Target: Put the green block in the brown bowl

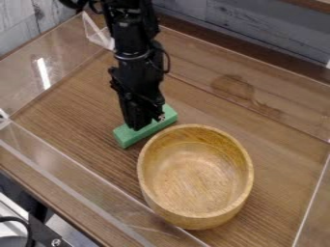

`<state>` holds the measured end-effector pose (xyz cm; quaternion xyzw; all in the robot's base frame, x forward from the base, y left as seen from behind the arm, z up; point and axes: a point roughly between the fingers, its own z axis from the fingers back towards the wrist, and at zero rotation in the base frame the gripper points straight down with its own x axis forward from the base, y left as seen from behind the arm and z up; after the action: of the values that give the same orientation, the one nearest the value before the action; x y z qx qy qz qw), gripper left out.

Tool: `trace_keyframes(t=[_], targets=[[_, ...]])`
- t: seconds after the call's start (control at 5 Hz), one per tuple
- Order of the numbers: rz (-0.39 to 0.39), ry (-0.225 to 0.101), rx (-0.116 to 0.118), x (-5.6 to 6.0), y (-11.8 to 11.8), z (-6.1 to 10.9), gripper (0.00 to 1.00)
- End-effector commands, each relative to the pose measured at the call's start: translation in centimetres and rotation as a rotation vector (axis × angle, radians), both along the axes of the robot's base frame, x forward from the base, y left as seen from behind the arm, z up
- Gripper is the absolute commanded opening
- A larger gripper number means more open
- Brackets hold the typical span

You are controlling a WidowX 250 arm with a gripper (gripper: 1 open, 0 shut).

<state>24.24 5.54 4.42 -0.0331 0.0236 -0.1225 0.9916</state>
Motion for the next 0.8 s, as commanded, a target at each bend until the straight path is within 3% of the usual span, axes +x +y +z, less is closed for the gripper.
trace_keyframes(t=[0.0,0.2,0.4,0.6], targets=[[0.002,-0.044,0.015,1.04,0.78,0.90,1.00],[0.000,-0.043,0.016,1.14,0.83,0.94,0.00],[0.000,-0.042,0.017,1.24,0.88,0.97,0.00],[-0.009,-0.042,0.019,1.43,1.05,0.72,1.00]])
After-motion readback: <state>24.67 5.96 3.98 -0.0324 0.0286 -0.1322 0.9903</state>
